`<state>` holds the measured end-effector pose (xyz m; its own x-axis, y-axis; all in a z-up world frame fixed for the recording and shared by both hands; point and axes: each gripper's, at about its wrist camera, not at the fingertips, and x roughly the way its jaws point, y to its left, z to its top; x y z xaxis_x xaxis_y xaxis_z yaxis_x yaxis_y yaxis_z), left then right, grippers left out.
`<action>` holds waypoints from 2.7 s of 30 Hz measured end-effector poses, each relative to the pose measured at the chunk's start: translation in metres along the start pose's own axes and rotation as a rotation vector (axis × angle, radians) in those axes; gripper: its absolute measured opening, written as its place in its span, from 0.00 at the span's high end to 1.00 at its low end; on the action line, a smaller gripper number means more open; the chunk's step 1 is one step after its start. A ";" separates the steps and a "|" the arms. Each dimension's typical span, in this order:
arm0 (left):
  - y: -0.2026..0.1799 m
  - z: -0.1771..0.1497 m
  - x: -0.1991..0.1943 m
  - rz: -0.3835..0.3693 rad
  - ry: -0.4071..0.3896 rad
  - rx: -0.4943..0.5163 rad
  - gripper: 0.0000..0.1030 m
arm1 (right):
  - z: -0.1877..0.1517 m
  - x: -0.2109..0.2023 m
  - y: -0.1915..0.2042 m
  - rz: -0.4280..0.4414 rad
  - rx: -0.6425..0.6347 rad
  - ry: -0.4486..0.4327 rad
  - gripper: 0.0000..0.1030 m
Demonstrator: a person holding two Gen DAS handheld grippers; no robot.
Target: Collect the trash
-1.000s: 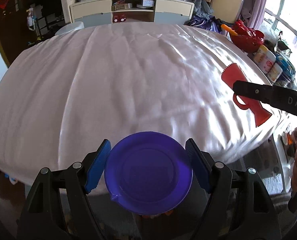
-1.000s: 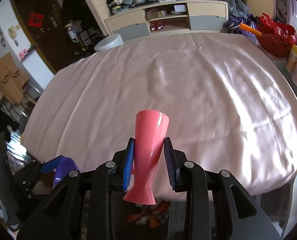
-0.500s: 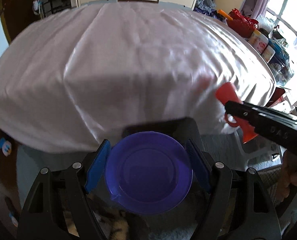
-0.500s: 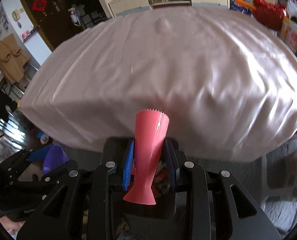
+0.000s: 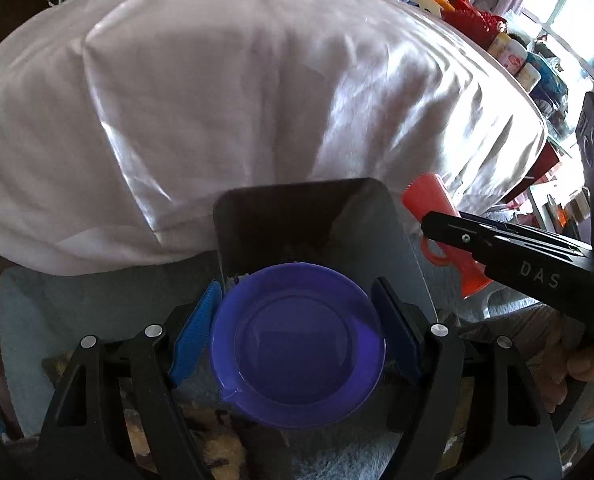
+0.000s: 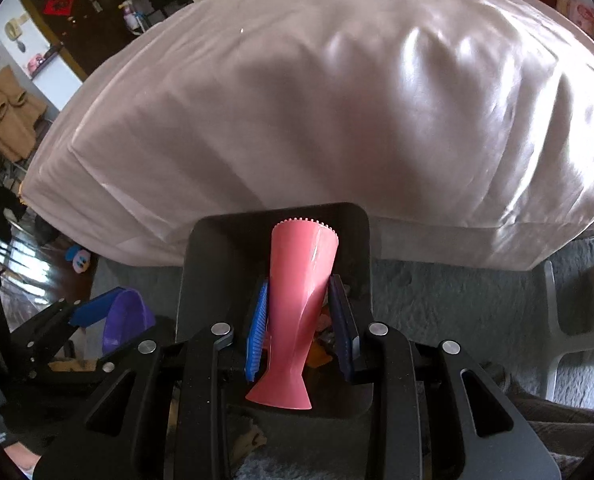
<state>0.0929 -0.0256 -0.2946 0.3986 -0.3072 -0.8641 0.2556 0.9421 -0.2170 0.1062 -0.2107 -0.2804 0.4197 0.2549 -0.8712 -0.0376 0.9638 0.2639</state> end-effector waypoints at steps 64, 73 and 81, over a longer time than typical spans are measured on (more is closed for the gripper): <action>-0.049 -0.010 -0.277 0.230 -0.588 0.001 0.08 | -0.043 -0.279 0.042 -0.321 -0.077 -0.653 0.03; -0.054 -0.010 -0.279 0.234 -0.597 0.020 0.08 | -0.043 -0.282 0.043 -0.310 -0.081 -0.659 0.03; -0.052 -0.008 -0.281 0.234 -0.603 0.016 0.08 | -0.041 -0.282 0.044 -0.297 -0.080 -0.658 0.03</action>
<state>-0.0397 0.0125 -0.0444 0.8690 -0.1195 -0.4802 0.1129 0.9927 -0.0427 -0.0507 -0.2374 -0.0402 0.8804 -0.0937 -0.4649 0.1071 0.9942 0.0024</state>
